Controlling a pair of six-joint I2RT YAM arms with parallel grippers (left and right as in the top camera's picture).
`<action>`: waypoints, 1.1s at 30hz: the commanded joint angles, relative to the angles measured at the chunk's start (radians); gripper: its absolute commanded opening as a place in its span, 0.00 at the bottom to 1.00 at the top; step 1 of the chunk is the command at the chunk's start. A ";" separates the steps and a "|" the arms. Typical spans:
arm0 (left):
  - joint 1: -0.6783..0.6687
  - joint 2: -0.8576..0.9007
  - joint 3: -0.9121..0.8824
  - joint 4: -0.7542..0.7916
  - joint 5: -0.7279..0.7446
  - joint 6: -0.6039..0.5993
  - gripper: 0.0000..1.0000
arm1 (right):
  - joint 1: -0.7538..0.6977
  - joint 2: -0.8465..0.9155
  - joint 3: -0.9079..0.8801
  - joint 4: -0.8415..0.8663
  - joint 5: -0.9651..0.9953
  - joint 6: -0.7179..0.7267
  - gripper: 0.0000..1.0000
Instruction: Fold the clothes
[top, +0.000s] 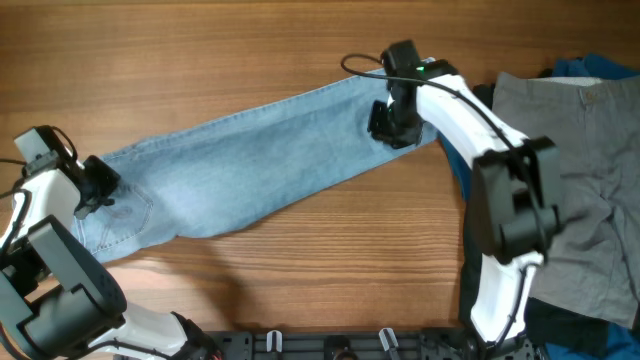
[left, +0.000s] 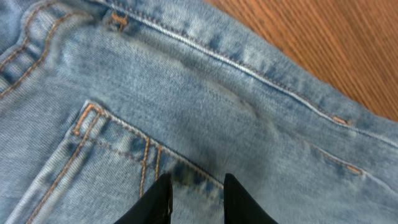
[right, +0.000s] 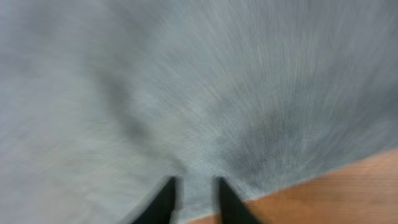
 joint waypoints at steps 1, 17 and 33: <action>0.006 0.007 0.127 -0.111 -0.019 0.060 0.27 | -0.065 -0.145 0.007 0.074 0.066 -0.155 0.47; 0.168 0.008 0.145 -0.337 -0.034 -0.066 0.13 | -0.430 0.053 0.006 0.284 -0.157 -0.476 0.48; 0.234 0.008 0.040 -0.235 -0.180 -0.108 0.11 | -0.419 0.134 0.009 0.274 -0.274 -0.561 0.04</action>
